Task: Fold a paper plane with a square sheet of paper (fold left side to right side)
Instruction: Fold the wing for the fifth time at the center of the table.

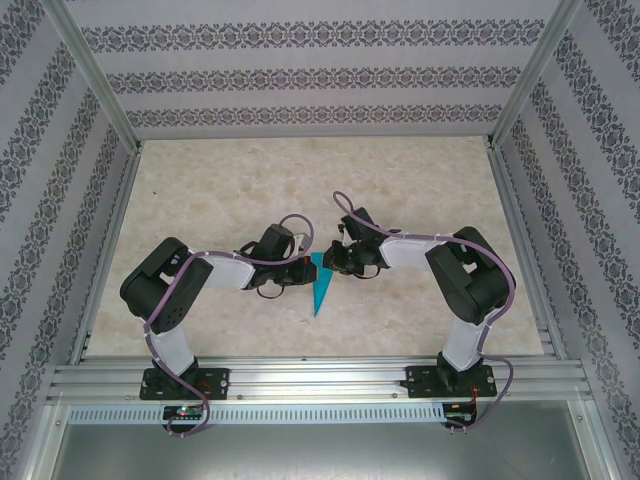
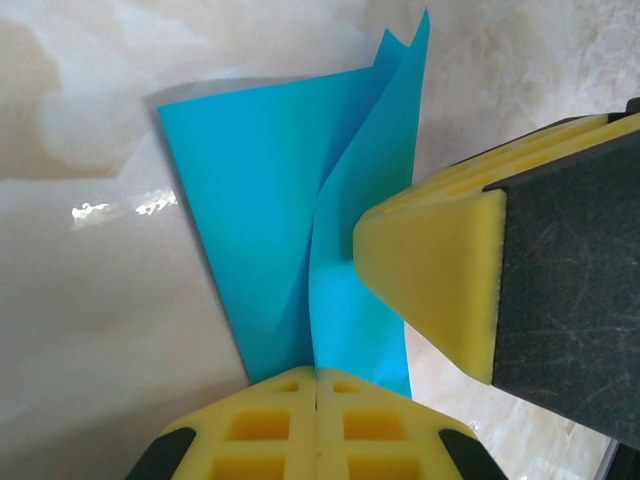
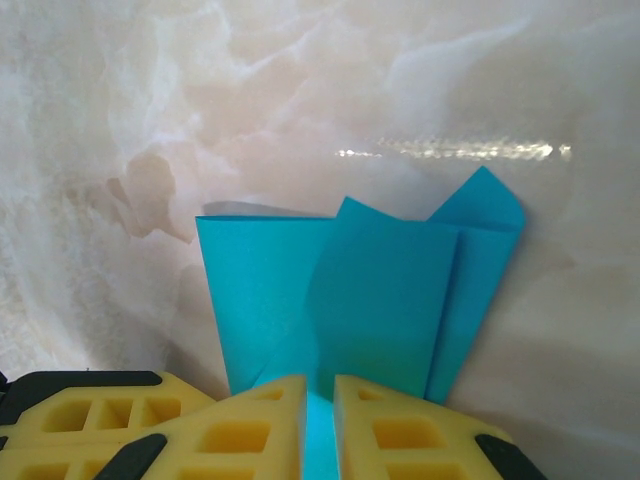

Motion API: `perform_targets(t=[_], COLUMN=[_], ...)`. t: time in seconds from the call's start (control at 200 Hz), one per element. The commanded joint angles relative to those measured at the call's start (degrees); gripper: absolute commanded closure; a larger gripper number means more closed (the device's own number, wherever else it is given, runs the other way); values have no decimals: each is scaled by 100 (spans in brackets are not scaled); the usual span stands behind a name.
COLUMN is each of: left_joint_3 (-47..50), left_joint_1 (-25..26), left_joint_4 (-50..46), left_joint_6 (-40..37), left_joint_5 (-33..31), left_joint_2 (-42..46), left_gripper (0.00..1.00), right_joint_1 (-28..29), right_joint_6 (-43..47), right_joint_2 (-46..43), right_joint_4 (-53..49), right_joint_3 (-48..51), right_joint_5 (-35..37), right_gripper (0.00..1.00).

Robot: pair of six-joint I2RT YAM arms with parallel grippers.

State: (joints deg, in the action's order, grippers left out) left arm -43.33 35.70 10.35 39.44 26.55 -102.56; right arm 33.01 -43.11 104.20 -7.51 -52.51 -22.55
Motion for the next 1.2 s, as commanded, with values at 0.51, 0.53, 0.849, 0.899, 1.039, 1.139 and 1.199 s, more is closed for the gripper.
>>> perform_targets(t=[0.51, 0.53, 0.849, 0.899, 1.039, 1.139, 1.199], left_joint_3=[341, 360, 519, 508, 462, 505, 547], left_joint_1=[-53, -49, 680, 835, 1158, 1259, 1296], left_joint_4=[-578, -624, -837, -802, -808, -650, -531], left_joint_6=[-104, -102, 286, 355, 420, 488, 521], left_joint_5=[-295, -295, -358, -398, -528, -516, -501], left_joint_2=[1329, 1414, 2365, 2312, 2017, 1760, 1636], left_gripper=[72, 71, 70, 70, 71, 71, 71], right_joint_1=[16, 19, 27, 21, 25, 28, 27], right_joint_6=[163, 169, 175, 173, 180, 187, 189], right_joint_2=[354, 355, 368, 381, 373, 381, 390], right_joint_4=[-409, -413, -404, -403, -413, -433, -433], right_joint_3=[-51, -49, -74, -68, -74, -79, -80], right_joint_5=[321, 321, 348, 341, 353, 354, 350], right_gripper=[83, 83, 83, 83, 83, 83, 83])
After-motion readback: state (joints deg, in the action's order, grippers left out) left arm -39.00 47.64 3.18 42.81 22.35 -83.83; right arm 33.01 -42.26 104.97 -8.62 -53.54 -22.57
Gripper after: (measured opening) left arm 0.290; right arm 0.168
